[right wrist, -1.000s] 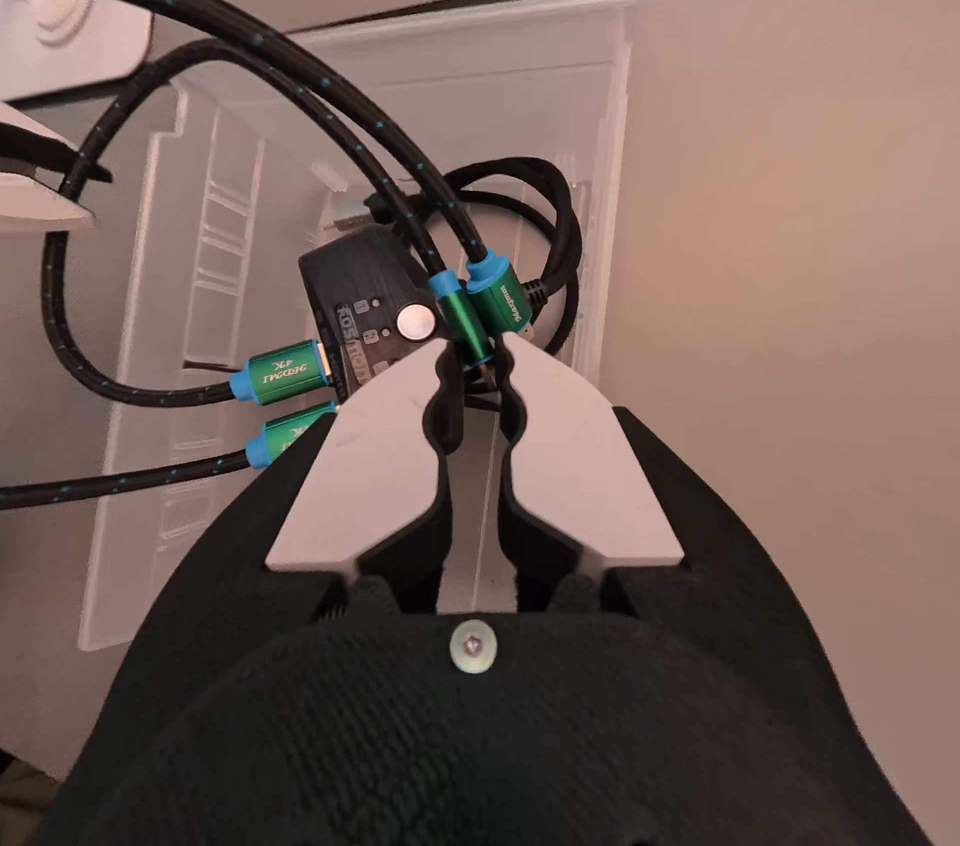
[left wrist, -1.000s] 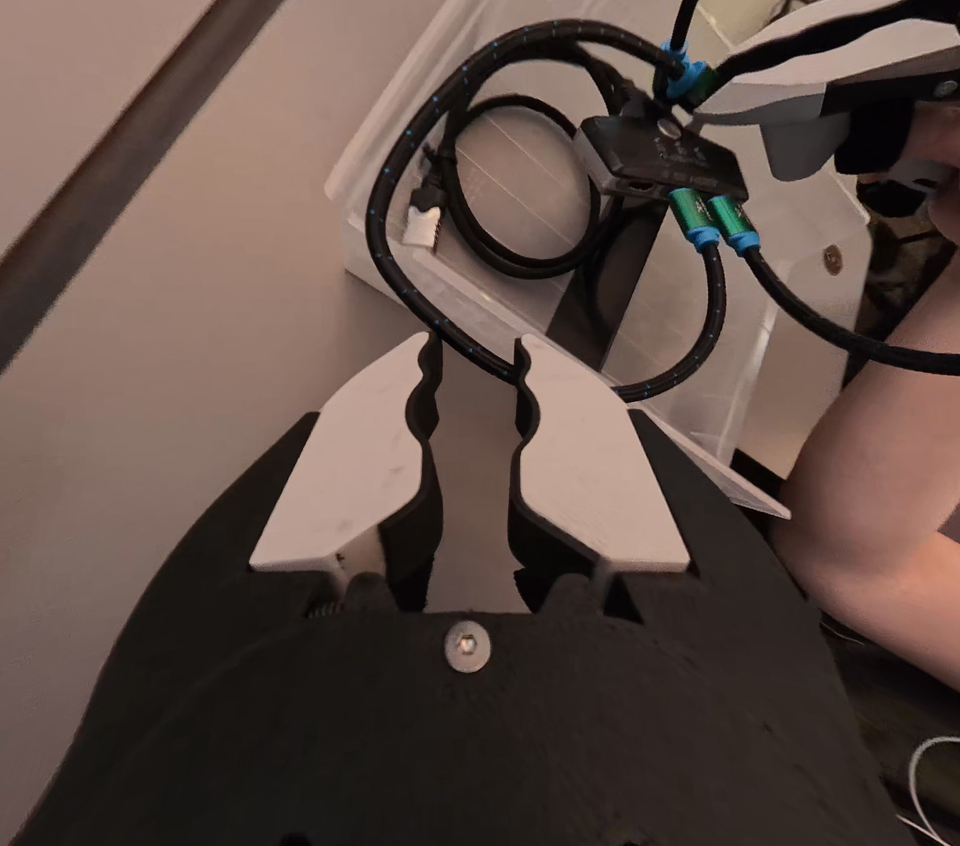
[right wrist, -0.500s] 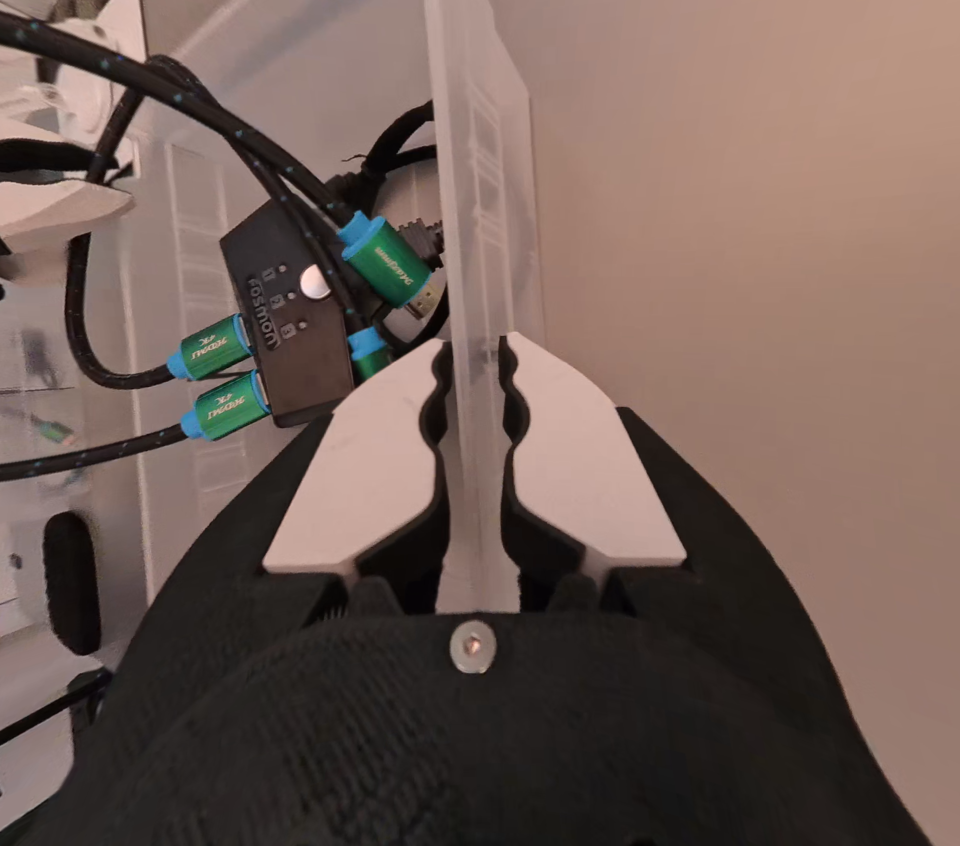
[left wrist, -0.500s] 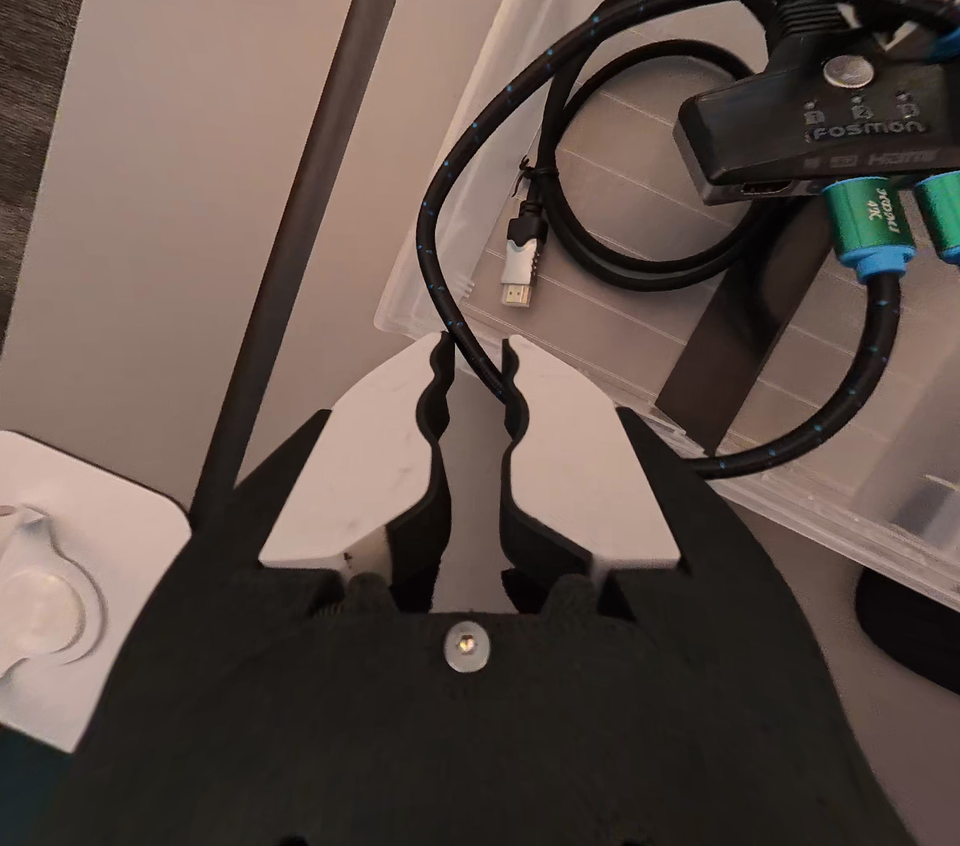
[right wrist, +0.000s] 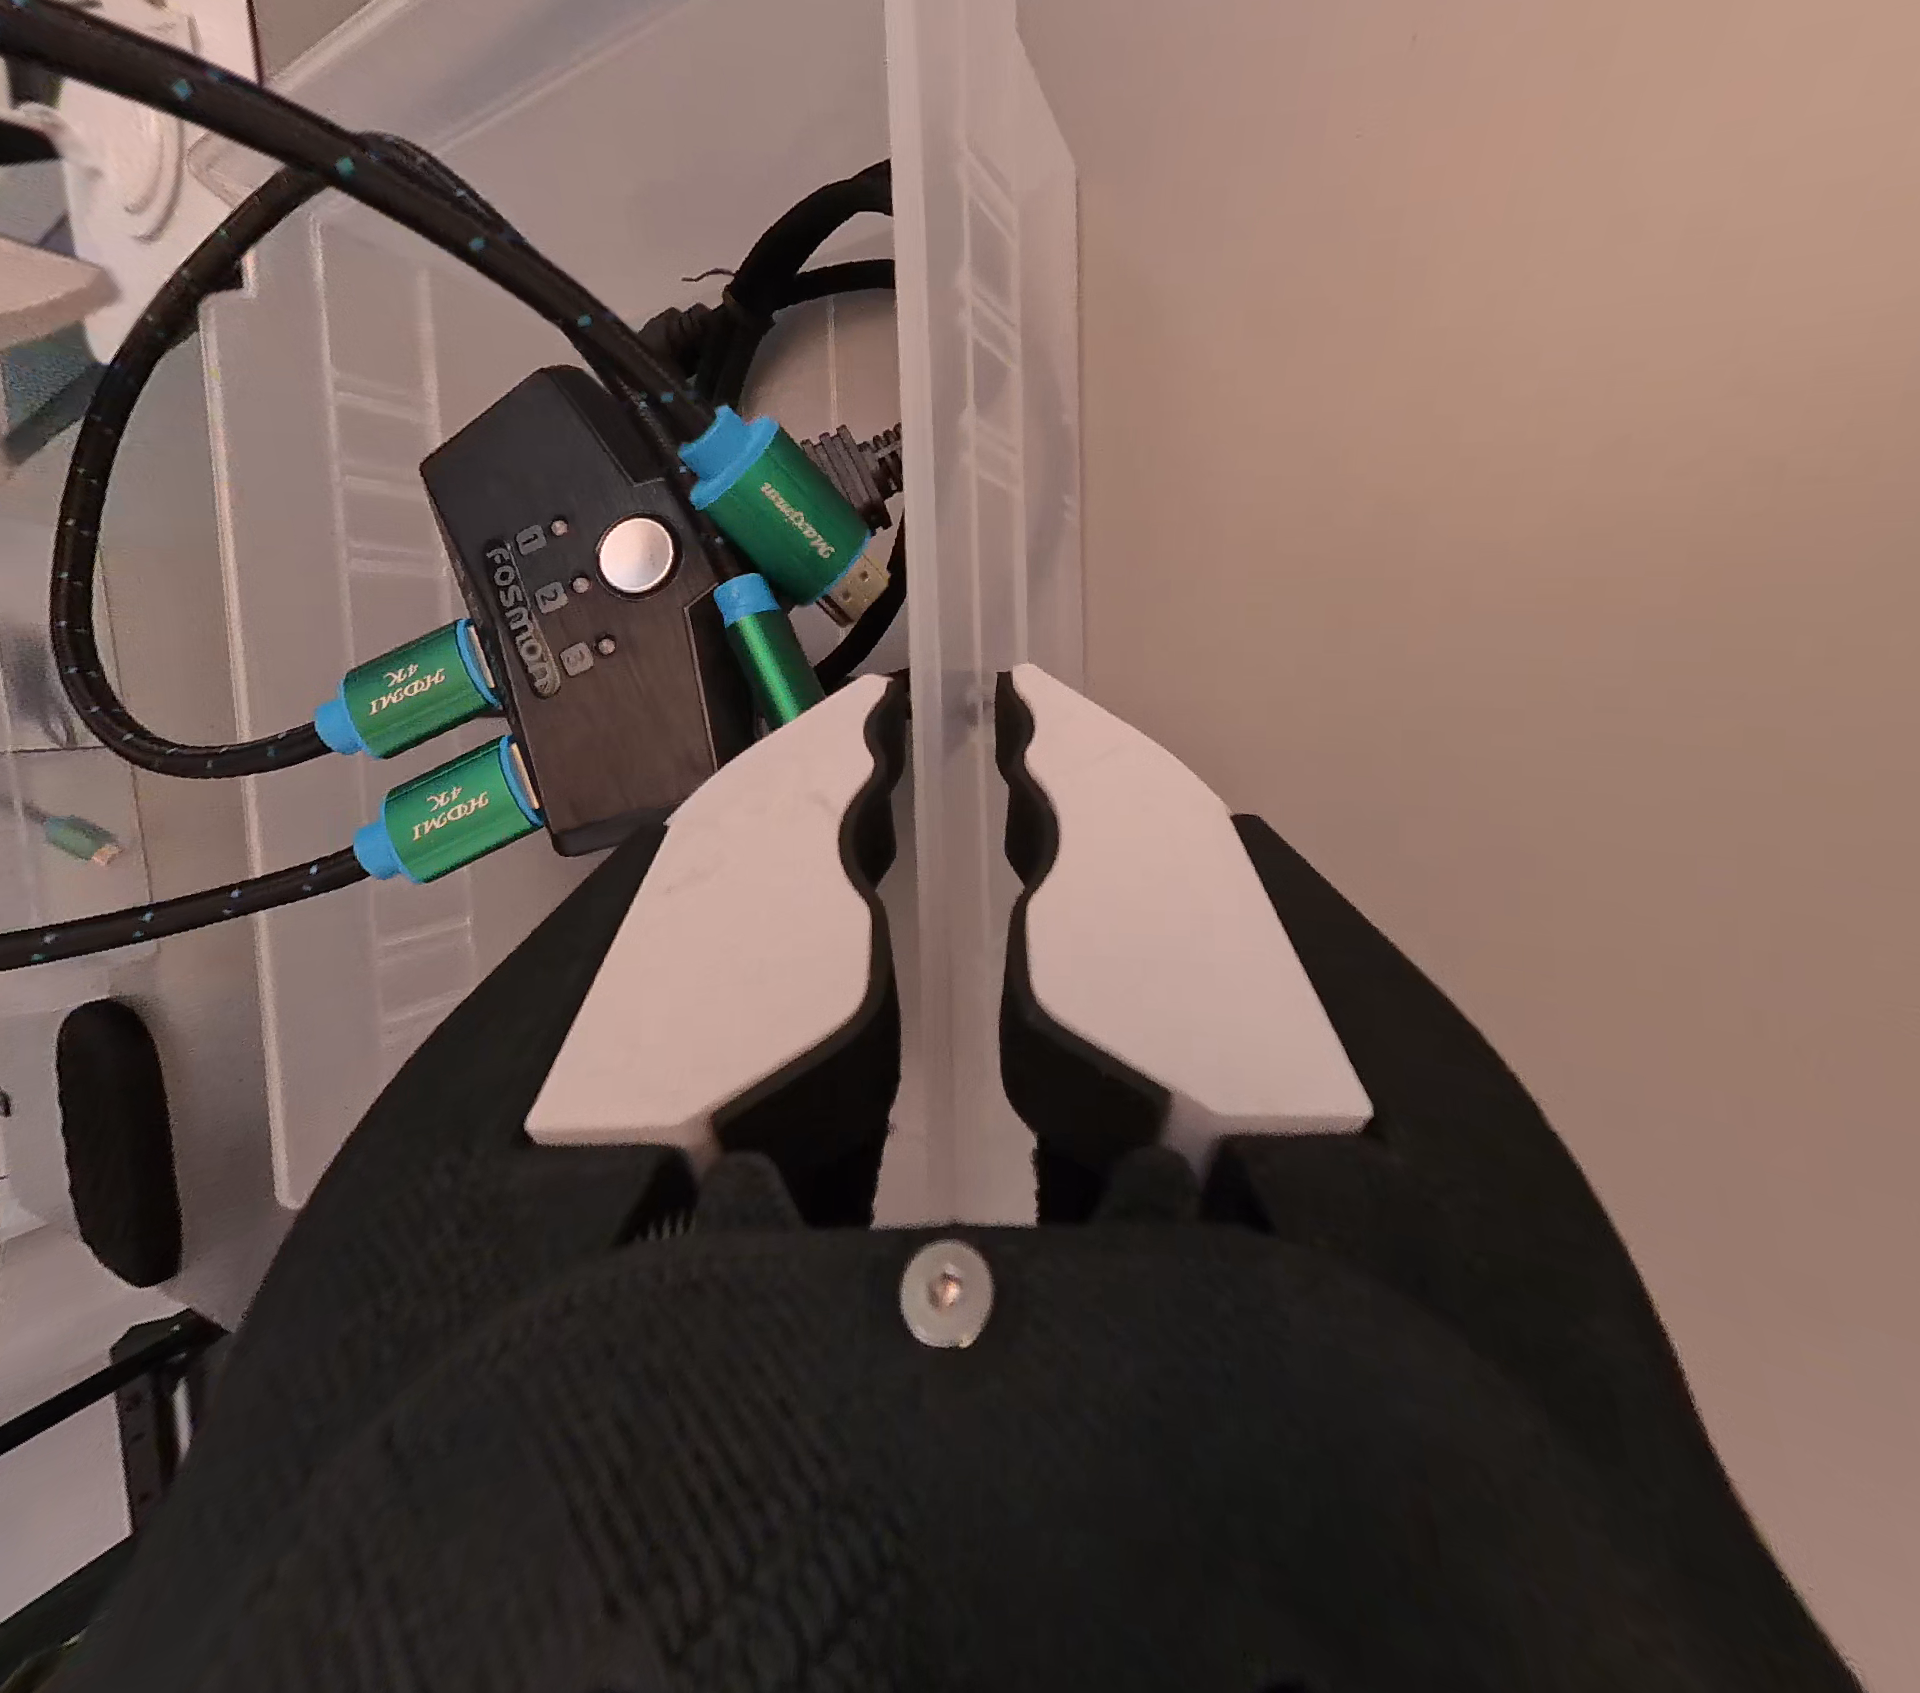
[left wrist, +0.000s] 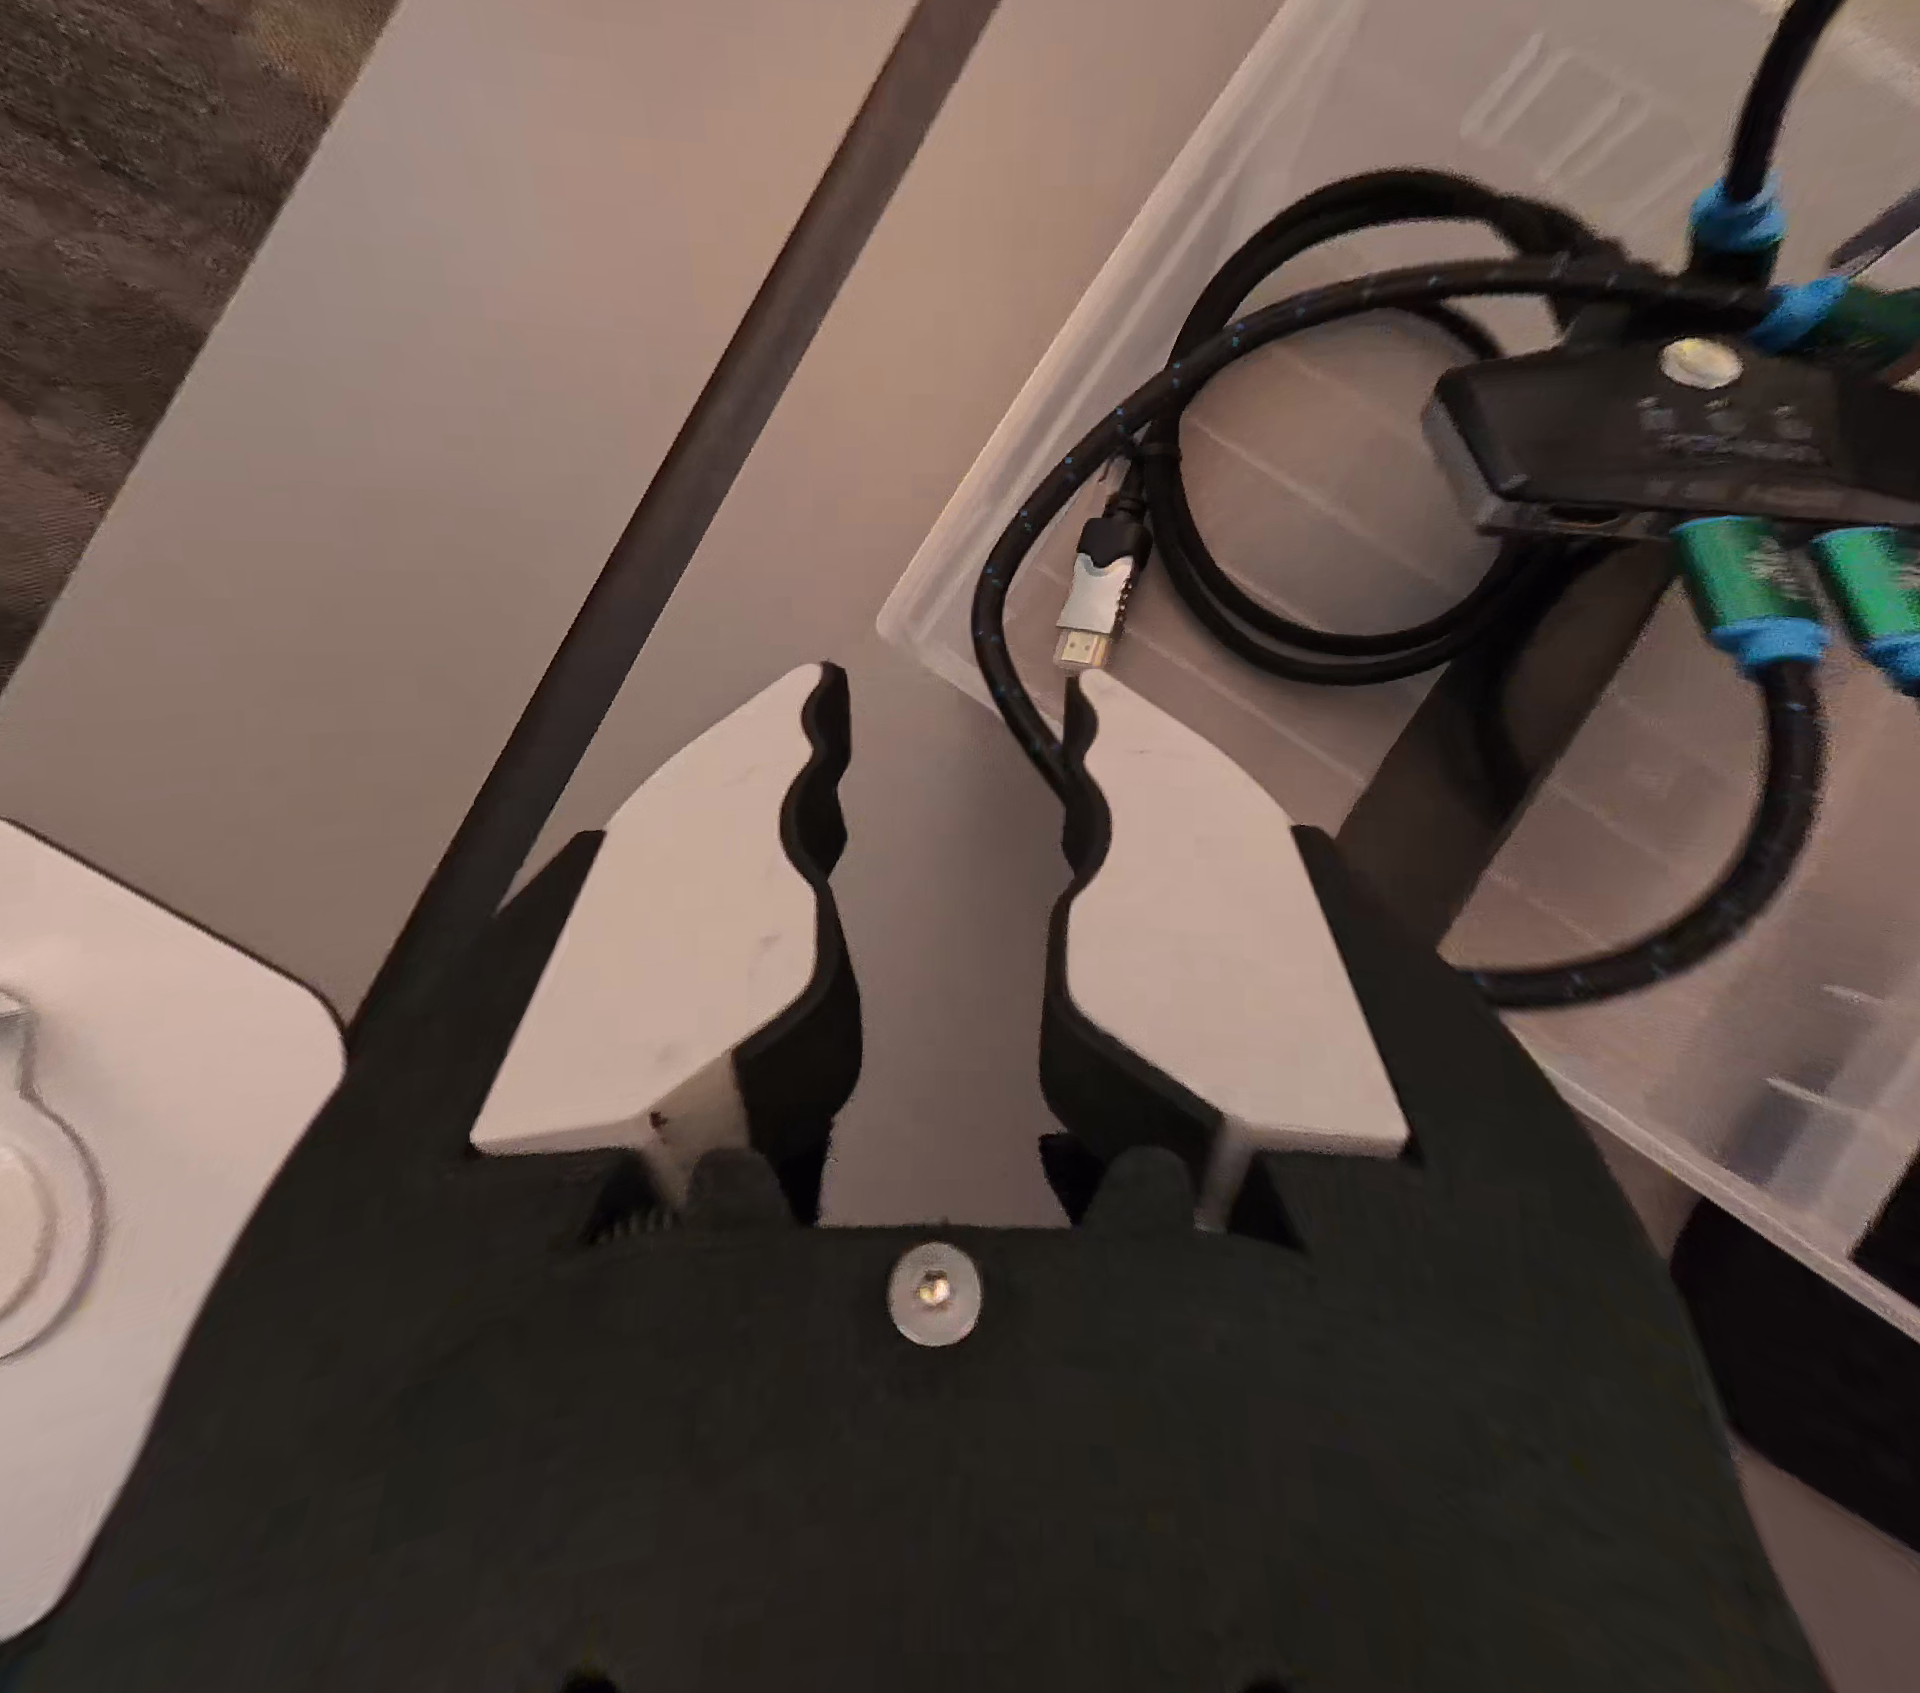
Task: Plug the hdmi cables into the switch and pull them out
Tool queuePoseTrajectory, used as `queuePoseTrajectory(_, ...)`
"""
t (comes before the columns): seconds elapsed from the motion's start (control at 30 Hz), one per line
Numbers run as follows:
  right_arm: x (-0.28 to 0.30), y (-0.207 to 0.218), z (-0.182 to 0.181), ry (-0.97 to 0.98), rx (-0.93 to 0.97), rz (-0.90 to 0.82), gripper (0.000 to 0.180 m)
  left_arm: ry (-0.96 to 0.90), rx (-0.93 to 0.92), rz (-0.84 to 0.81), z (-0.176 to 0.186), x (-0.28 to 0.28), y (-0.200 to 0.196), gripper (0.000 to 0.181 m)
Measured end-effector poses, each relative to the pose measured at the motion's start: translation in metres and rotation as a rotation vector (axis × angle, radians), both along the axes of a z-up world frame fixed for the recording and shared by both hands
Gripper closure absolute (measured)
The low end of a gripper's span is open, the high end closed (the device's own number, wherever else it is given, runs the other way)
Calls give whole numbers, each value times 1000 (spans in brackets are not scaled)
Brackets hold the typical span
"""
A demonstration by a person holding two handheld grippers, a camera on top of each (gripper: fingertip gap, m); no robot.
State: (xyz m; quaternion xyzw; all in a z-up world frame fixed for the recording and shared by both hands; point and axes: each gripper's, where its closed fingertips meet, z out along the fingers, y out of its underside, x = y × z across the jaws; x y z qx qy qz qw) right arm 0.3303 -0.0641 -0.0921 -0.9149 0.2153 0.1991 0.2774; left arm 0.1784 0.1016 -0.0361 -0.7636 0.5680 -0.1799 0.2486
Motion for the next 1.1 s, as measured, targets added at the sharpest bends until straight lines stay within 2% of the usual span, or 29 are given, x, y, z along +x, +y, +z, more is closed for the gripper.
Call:
queuePoseTrajectory(0.17, -7, -4, 0, 23, -24, 1, 162, -190, -79, 61, 23, -42, -4, 134)
queuePoseTrajectory(0.4, -12, 7, -1, 1, -28, 41, 166, -492, -120, 109, 62, -128, -39, 133)
queuePoseTrajectory(0.53, -13, 10, -1, -26, -39, 46, 166, -548, -114, 111, 84, -180, -62, 131)
queuePoseTrajectory(0.63, -8, 13, 5, 1, 3, 11, 163, -611, 31, 156, 122, -227, -67, 132)
queuePoseTrajectory(0.73, 5, 10, 21, -5, 63, -64, 156, -672, 314, 316, 174, -298, -58, 134)
queuePoseTrajectory(0.83, 24, 6, 56, -135, 152, -159, 162, -695, 546, 474, 213, -377, -54, 130)
queuePoseTrajectory(0.9, 32, 4, 93, -232, 266, -224, 162, -645, 573, 516, 216, -419, -53, 123)
queuePoseTrajectory(1.0, 28, 1, 173, -370, 595, -284, 162, -454, 456, 582, 173, -474, -47, 118)
queuePoseTrajectory(1.1, -20, -5, 248, -386, 999, -169, 149, -245, 355, 599, 122, -518, -35, 122)
